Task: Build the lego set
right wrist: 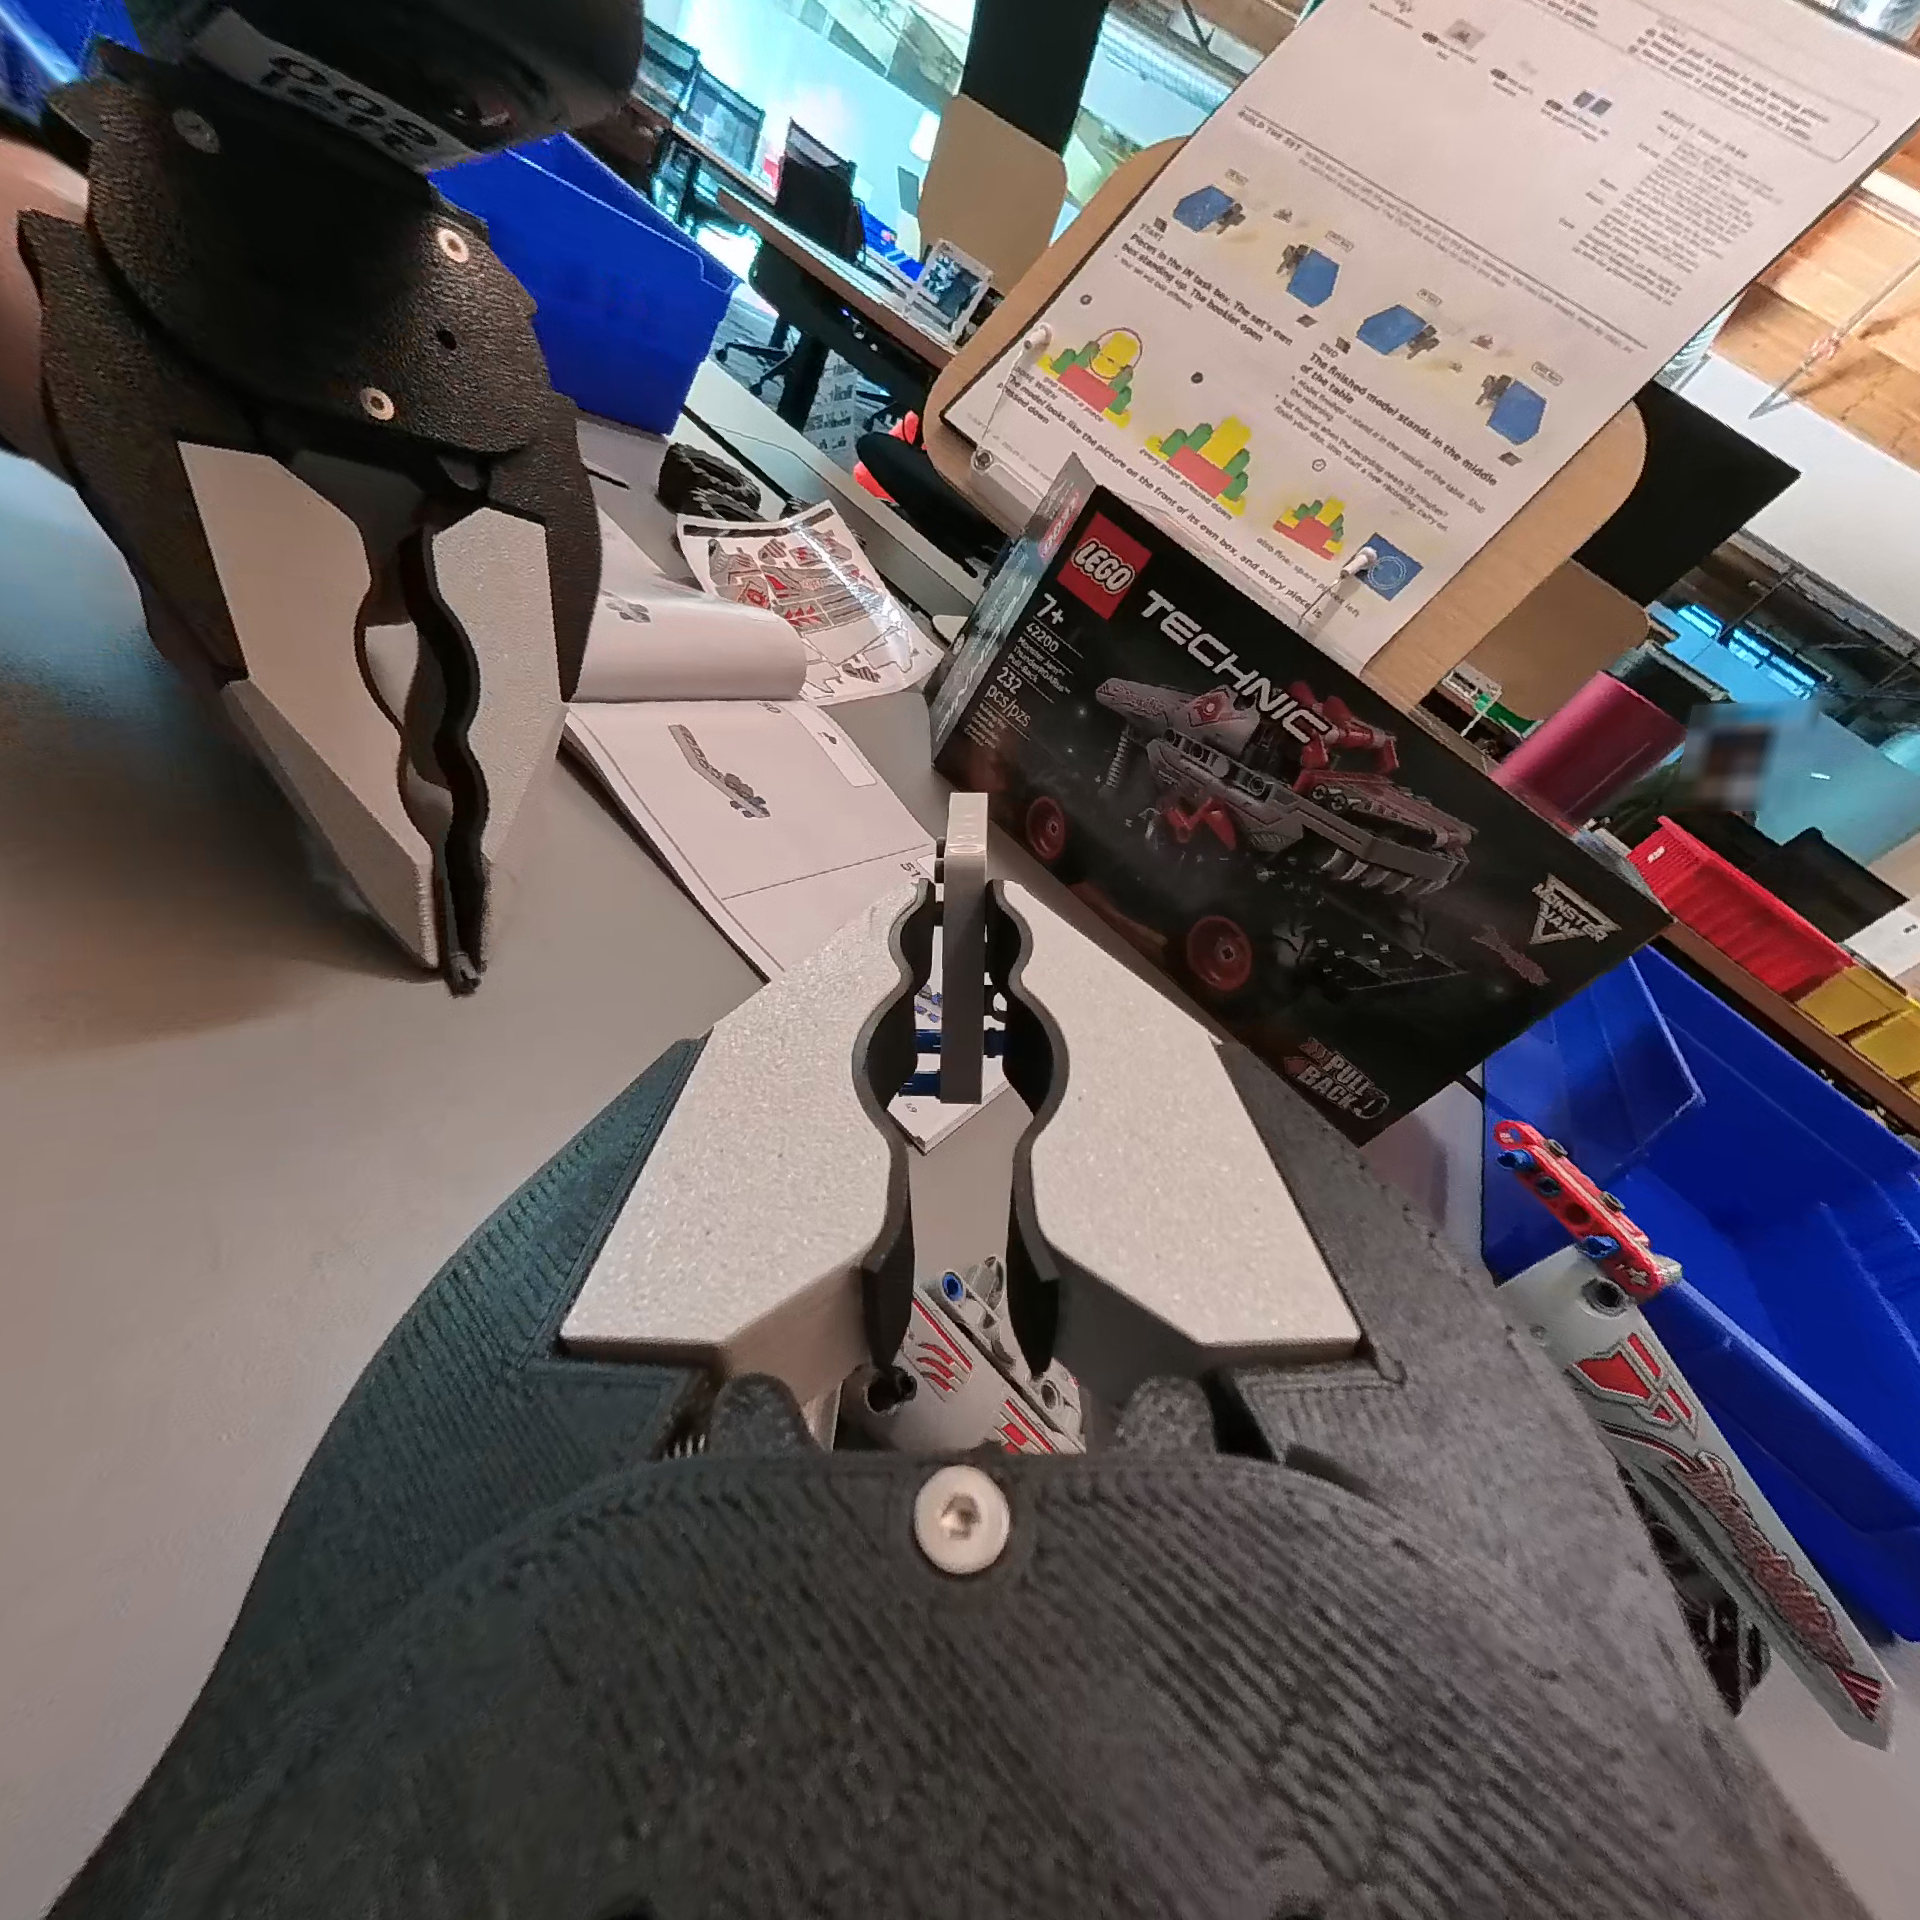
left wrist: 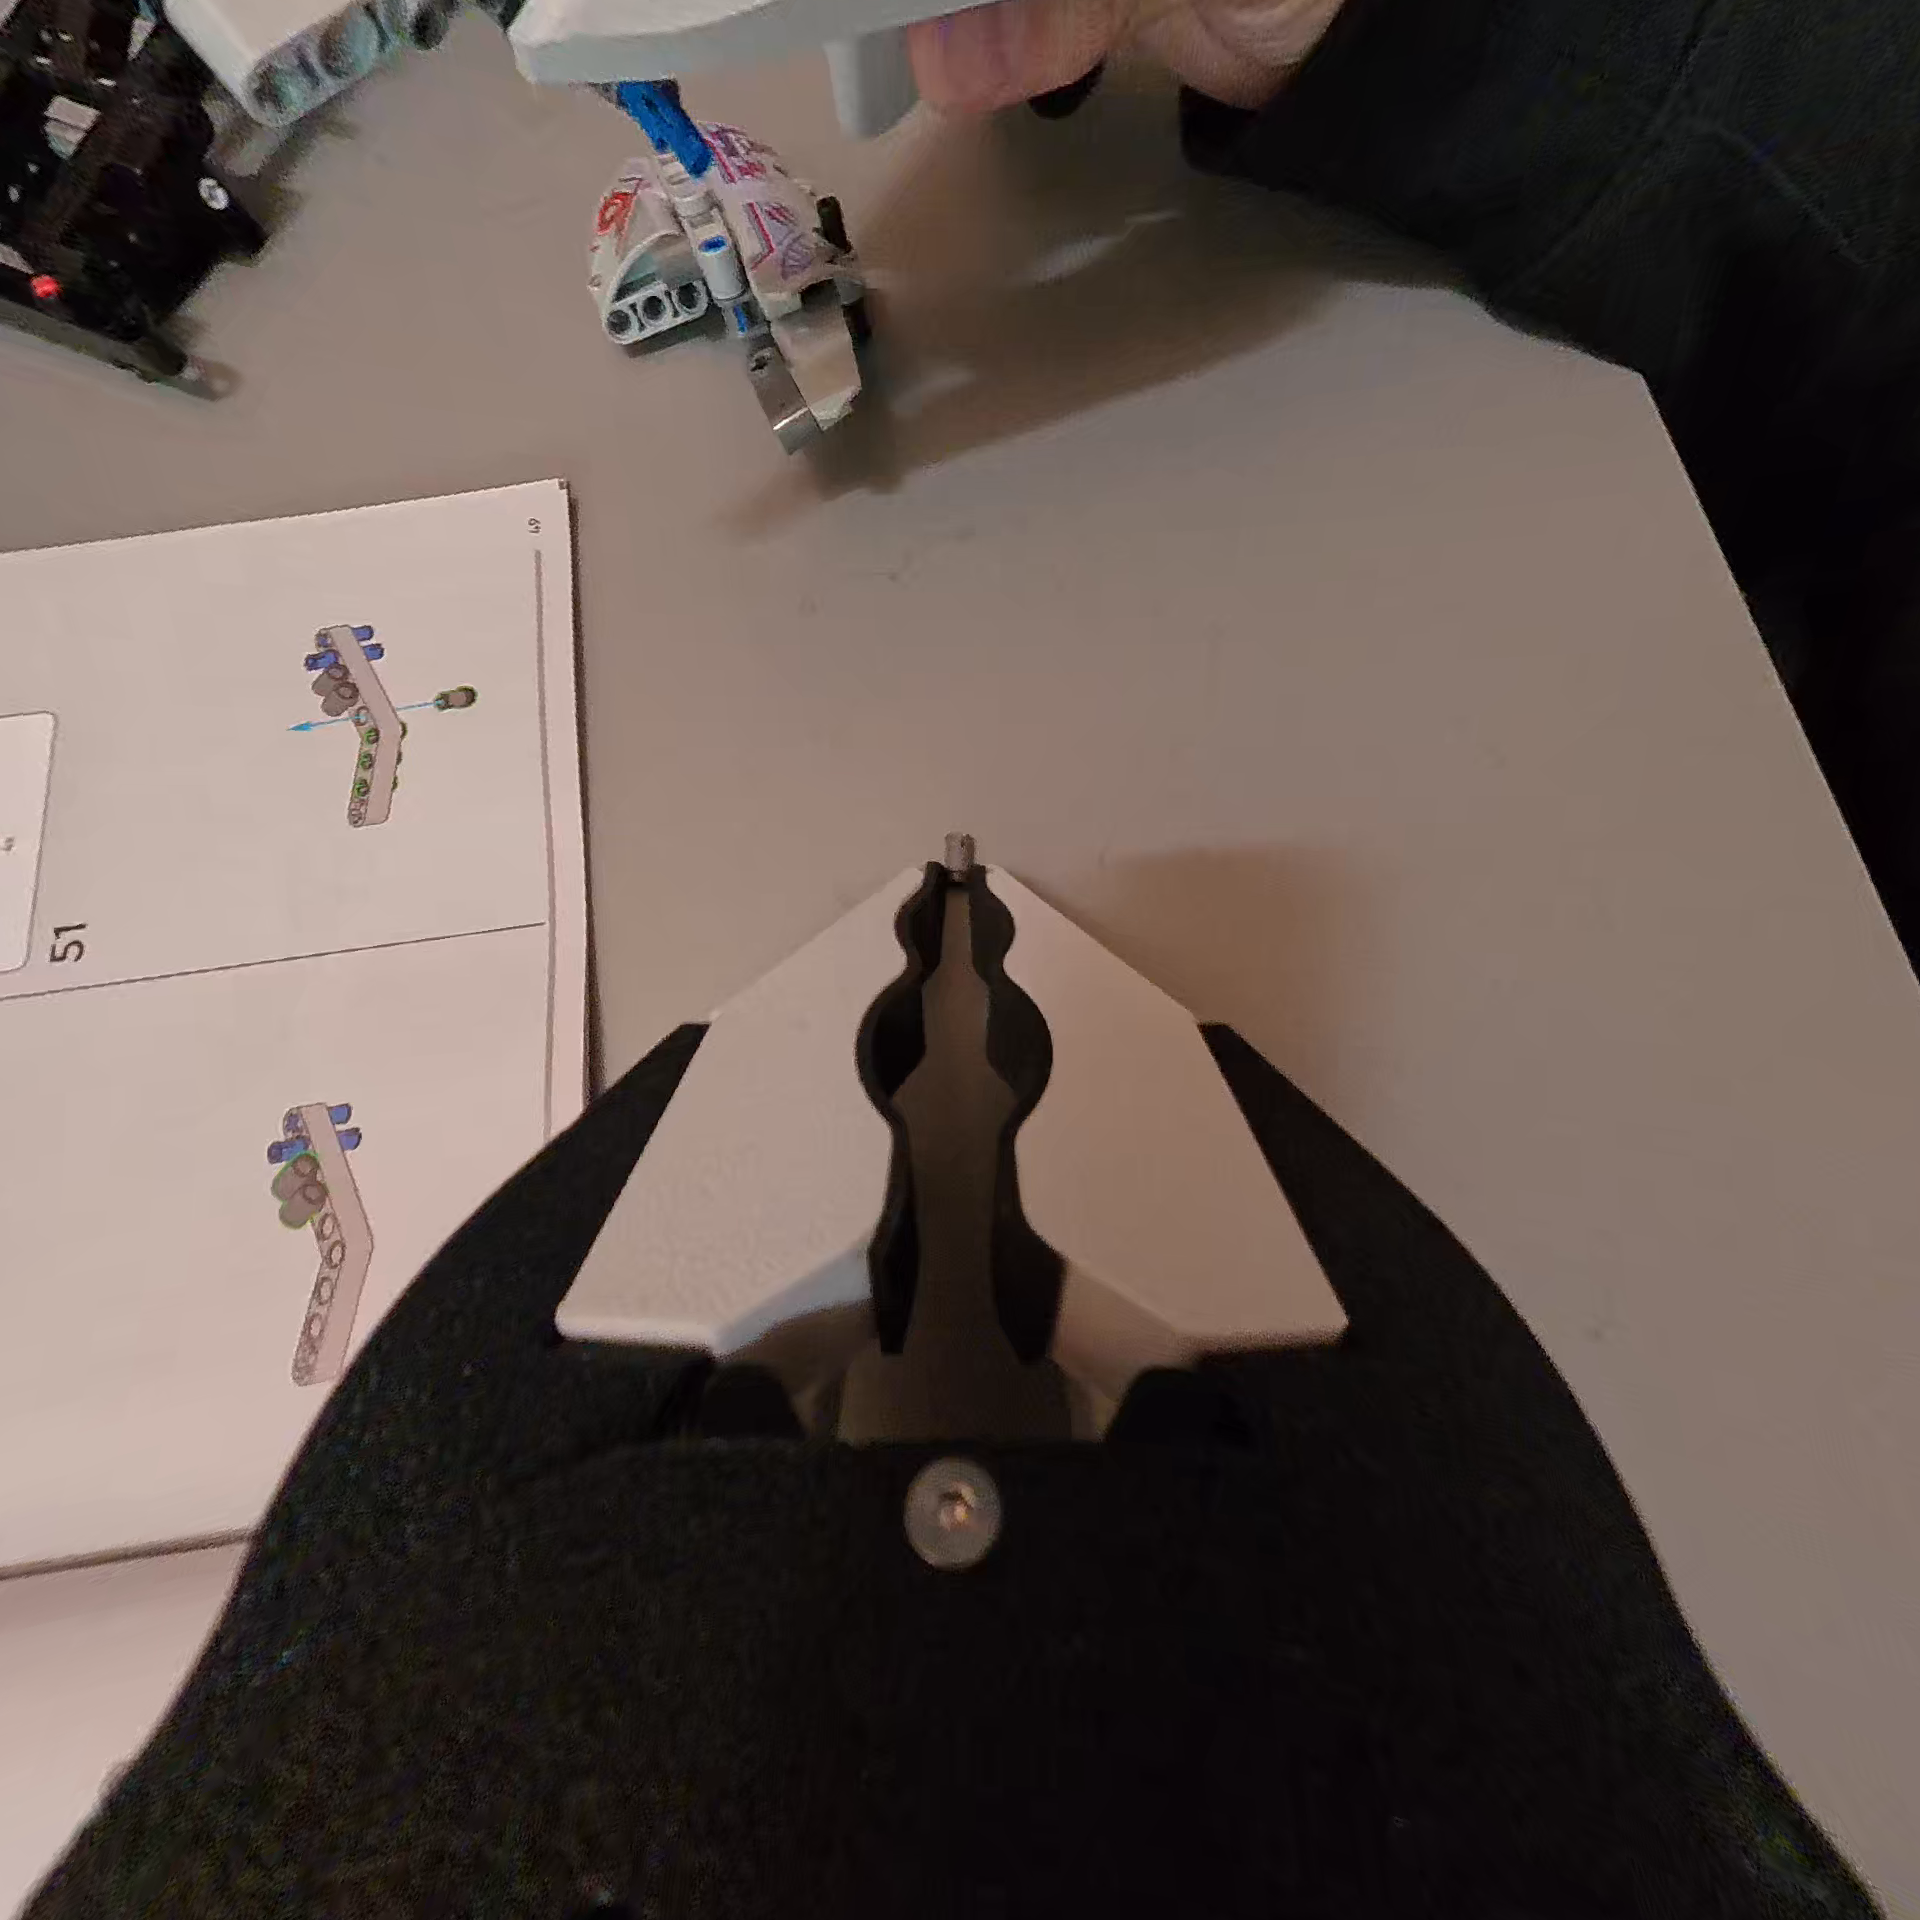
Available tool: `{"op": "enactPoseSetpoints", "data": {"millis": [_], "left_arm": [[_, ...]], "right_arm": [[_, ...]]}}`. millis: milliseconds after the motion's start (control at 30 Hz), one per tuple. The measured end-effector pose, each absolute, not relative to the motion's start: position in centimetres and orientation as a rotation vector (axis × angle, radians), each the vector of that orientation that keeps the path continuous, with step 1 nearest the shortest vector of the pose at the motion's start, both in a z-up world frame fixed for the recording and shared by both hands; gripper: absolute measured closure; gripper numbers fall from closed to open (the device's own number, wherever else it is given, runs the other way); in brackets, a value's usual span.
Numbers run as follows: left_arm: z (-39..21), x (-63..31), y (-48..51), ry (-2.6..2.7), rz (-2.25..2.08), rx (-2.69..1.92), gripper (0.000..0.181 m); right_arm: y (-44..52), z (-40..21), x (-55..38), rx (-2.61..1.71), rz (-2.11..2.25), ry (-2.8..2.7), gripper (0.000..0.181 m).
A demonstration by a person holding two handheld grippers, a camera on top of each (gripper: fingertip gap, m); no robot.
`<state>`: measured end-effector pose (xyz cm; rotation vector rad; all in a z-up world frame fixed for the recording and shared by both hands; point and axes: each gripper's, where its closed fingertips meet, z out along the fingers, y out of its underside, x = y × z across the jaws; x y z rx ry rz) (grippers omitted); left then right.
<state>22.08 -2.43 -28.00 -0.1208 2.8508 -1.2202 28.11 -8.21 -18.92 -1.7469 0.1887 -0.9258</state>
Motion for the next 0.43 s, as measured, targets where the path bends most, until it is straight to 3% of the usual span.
{"op": "enactPoseSetpoints", "data": {"millis": [33,433], "left_arm": [[-27.9,22.1,-2.5,2.841,-1.233,-0.151,0.179],[-18.6,26.1,-4.0,2.223,-2.257,-0.993,0.178]], "right_arm": [[-8.2,-18.9,28.1,-1.744,-0.927,0.195,0.174],[-5.9,-17.9,27.9,-1.682,-0.825,0.283,0.174]]}}
